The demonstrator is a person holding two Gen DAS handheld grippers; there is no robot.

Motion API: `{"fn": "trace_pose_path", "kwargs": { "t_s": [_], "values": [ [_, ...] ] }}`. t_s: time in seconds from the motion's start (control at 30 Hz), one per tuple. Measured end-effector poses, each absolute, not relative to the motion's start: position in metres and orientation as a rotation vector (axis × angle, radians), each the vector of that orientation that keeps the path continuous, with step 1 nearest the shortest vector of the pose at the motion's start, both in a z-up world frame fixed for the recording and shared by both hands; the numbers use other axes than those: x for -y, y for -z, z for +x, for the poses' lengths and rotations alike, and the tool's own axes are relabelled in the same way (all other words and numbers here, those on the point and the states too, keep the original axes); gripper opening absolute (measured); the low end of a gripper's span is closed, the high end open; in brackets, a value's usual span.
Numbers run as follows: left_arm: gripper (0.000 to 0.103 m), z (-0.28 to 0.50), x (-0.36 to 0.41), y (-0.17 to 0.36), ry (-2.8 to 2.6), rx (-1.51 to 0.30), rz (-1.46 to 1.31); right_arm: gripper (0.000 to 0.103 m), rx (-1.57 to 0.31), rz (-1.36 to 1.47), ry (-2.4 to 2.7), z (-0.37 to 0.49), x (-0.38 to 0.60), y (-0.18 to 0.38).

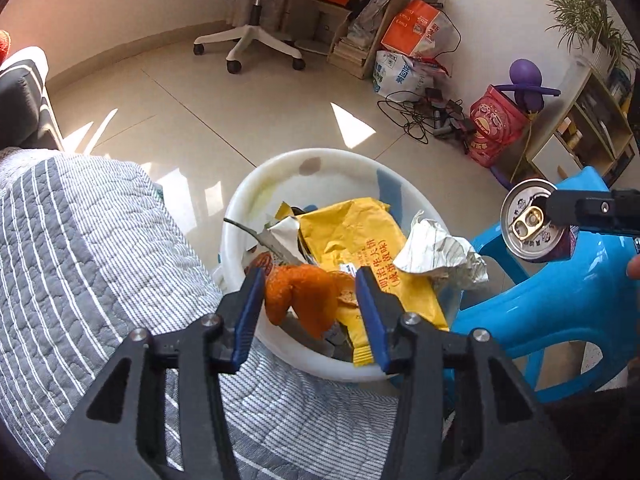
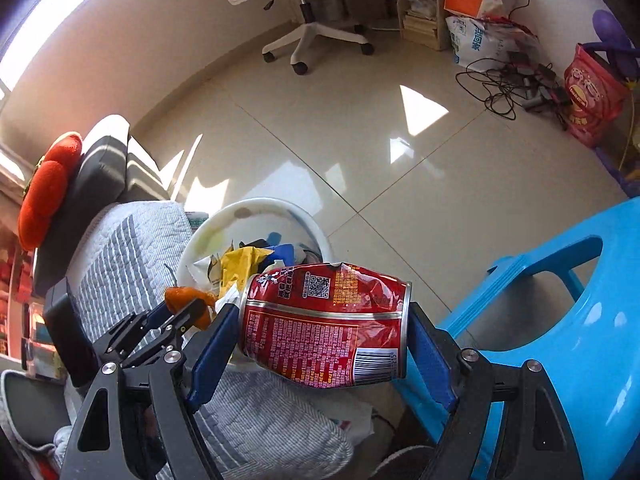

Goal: Collect trash
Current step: 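Carry the peel and red can to the white bucket and release both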

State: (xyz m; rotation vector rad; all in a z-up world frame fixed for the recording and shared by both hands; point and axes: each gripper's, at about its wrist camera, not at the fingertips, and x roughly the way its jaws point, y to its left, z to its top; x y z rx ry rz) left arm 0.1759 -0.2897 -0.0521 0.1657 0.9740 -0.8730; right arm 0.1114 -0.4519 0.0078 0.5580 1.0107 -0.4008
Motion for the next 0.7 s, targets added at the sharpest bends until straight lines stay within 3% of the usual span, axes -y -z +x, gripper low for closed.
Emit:
{"fn": "trace_pose_path", "kwargs": {
  "t_s": [0.07,0.33,0.4,0.7],
  "values": [
    [0.075,0.173,0.286,0.045,0.862,-0.966,0.172,0.083,-1.007,0.562,0.4,0.112,0.453,-0.008],
    [0.087,0.171,0.256,0.024,0.804,-0.984,0.114,0.083,-0.979,0.594,0.369,0.133,0.449,-0.008],
    [0.099,0.172,0.248,0.021,0.753,-0.981,0.132,0.083,-0.978,0.597,0.358,0.144,0.444,-0.005],
    [0.102,0.179,0.196,0.017,0.56,-0.962,0.192,0.083,-0.981,0.555,0.368,0.188,0.424,0.01]
  ]
}}
